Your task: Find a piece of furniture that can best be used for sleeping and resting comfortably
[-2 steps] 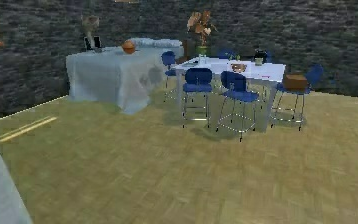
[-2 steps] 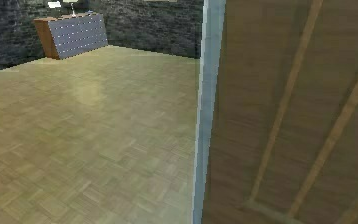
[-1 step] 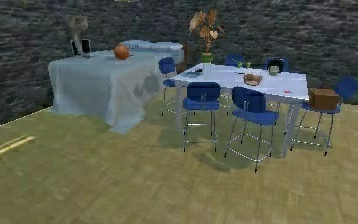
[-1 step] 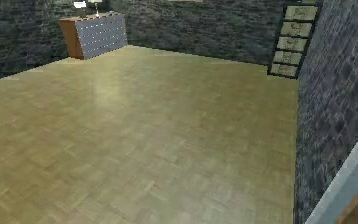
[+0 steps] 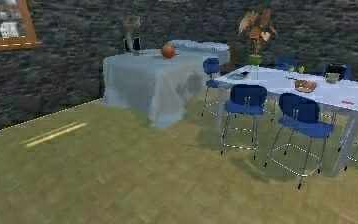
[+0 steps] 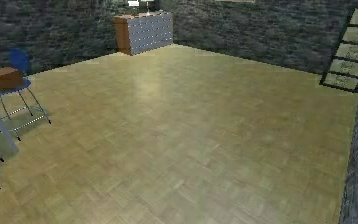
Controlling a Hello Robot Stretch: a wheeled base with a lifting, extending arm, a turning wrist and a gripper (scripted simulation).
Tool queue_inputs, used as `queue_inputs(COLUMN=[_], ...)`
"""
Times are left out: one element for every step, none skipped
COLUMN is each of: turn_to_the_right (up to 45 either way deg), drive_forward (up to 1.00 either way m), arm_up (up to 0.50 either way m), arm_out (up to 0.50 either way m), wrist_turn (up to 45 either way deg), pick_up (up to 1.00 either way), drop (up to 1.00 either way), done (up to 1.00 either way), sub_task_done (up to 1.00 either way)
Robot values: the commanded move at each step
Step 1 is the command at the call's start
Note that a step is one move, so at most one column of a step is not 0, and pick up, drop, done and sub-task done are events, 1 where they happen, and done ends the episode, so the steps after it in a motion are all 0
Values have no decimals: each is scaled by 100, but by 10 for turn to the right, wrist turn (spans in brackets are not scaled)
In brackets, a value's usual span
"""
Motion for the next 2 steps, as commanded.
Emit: queue_inputs(turn_to_the_right=[0, 0], drive_forward=[100, 100], arm_up=[0, 0], arm_out=[0, 0], wrist_turn=[0, 0], pick_up=[0, 0], drop=[0, 0], done=[0, 0], sub_task_done=[0, 0])
